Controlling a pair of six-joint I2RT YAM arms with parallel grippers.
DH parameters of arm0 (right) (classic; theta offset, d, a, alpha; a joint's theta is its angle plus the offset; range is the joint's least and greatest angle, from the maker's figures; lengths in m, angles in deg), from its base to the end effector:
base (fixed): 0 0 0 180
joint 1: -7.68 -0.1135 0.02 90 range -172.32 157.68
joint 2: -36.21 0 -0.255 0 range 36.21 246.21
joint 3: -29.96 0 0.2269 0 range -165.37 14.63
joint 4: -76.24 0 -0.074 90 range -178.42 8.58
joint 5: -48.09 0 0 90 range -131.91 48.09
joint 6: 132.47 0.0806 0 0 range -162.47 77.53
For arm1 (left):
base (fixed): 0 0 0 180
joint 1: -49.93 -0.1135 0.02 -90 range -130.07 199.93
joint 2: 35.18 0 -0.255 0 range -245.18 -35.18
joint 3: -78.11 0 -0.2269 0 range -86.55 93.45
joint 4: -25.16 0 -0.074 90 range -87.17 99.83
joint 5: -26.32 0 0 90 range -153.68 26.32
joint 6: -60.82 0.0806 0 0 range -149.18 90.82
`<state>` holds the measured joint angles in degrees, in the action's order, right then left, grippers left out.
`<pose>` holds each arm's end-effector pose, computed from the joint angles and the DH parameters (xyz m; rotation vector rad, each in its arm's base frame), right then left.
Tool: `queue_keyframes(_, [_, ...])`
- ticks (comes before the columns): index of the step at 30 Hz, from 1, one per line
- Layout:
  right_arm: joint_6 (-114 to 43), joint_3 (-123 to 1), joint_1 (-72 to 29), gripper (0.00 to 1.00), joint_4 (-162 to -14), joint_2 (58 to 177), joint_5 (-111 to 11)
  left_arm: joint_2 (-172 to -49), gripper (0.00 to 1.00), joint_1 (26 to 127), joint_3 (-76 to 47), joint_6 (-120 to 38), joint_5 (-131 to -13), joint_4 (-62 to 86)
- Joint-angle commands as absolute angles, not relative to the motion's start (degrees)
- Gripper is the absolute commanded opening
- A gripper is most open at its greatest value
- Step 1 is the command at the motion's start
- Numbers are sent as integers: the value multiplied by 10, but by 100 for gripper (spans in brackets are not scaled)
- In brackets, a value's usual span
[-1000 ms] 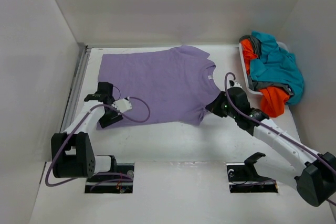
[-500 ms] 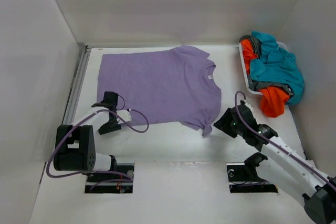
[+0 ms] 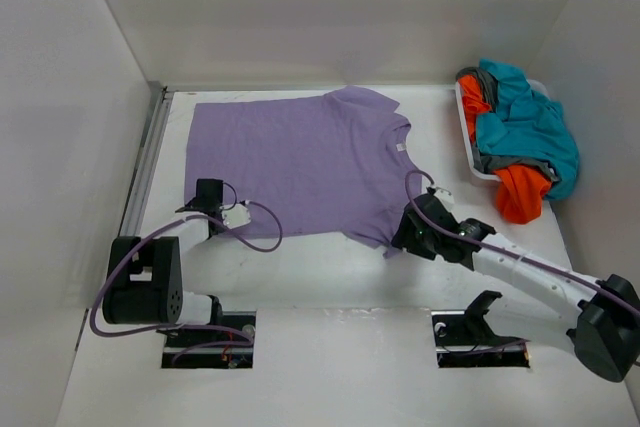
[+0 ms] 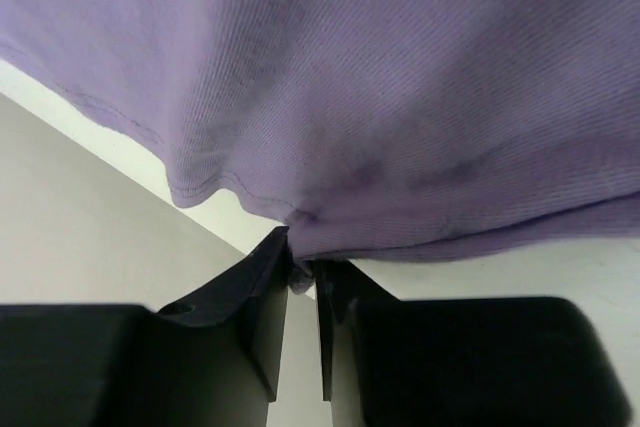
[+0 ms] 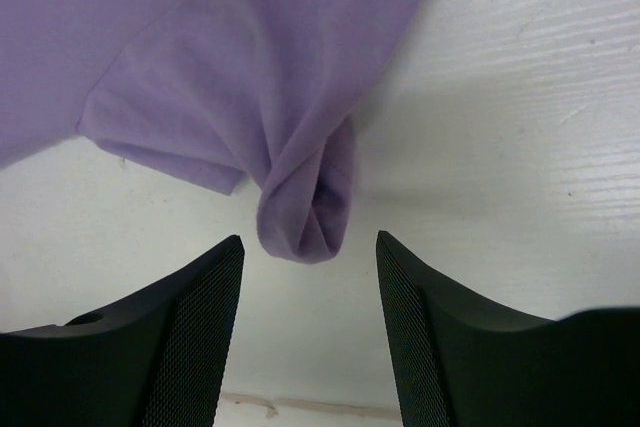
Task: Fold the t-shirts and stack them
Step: Grap the side of the flattened tshirt closest away from the robot with both arms
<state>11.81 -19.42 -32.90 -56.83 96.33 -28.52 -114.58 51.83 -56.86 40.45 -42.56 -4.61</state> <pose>0.1621 0.1142 0.1635 0.3936 2.5425 0.3447 0.2263 0.0216 0.1018 1.5725 2.3926 0.8087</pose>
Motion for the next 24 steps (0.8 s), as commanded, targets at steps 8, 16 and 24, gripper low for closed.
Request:
queue_keyframes(8, [125, -188, -318, 41, -708, 1061, -348, -1119, 3, 495, -567, 381, -473, -11])
queue_keyframes(16, [33, -288, -222, 0, -703, 1081, -364, -1131, 0, 442, -440, 298, -538, -32])
queue_keyframes(24, [-144, -899, -68, 0, -580, 1310, -433, -1317, 0, 429, 70, 207, -552, -127])
